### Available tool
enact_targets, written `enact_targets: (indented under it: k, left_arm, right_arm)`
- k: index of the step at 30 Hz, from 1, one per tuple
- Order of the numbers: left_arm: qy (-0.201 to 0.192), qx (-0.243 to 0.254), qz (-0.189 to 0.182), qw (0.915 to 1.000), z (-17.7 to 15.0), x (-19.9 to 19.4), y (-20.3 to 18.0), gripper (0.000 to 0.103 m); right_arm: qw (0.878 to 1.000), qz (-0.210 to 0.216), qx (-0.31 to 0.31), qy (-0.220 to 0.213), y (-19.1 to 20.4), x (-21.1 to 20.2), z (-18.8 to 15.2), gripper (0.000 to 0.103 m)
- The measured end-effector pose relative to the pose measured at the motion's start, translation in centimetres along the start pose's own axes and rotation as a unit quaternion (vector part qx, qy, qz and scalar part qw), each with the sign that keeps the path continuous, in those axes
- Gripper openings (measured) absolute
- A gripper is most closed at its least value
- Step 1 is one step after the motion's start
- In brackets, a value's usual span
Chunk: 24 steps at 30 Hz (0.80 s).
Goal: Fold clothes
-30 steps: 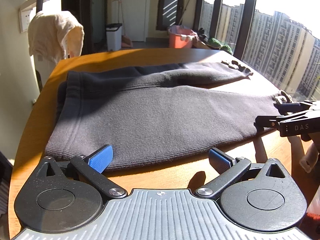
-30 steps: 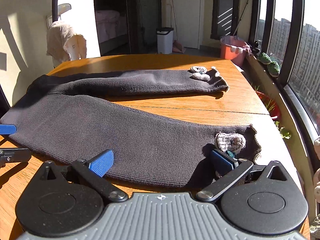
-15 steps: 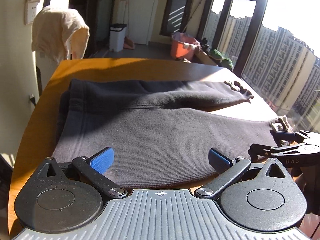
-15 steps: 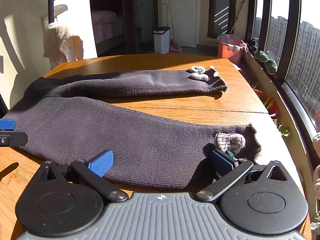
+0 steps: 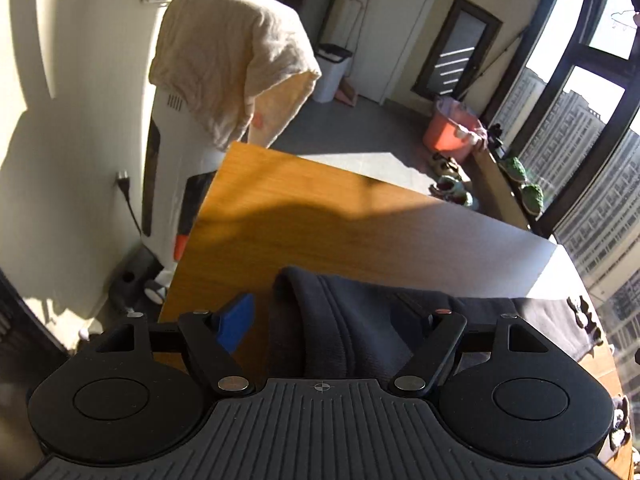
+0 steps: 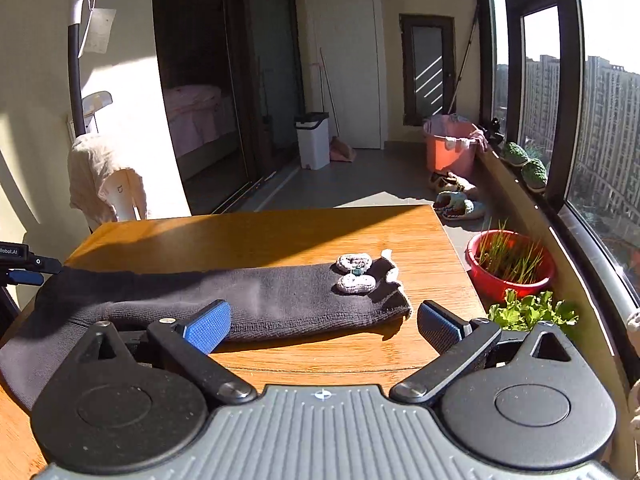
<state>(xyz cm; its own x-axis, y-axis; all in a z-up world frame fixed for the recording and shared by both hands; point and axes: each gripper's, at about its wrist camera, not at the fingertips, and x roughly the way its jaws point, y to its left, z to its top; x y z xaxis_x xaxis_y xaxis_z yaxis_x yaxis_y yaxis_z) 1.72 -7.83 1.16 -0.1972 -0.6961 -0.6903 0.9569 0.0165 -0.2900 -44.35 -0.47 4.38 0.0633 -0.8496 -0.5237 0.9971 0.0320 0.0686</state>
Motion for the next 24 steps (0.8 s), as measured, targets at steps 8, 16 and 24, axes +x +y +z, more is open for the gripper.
enact_targets:
  k: [8,16,24]
  left_arm:
    - [0.006,0.038,0.024,0.999,-0.6,1.8,-1.7,0.08]
    - [-0.002,0.079,0.037,0.9962,-0.8,2.1,-2.8,0.053]
    - [-0.089,0.109,-0.031,0.9896,-1.0,-7.5,-3.9,0.042]
  right_arm:
    - [0.995,-0.028,0.073,0.062,-3.3,9.6,2.1,0.033]
    - [0.991,-0.014,0.1,0.085,-3.5,12.1,1.2,0.012]
    - [0.993,0.029,0.113,-0.028,-4.9,0.7,2.3,0.005]
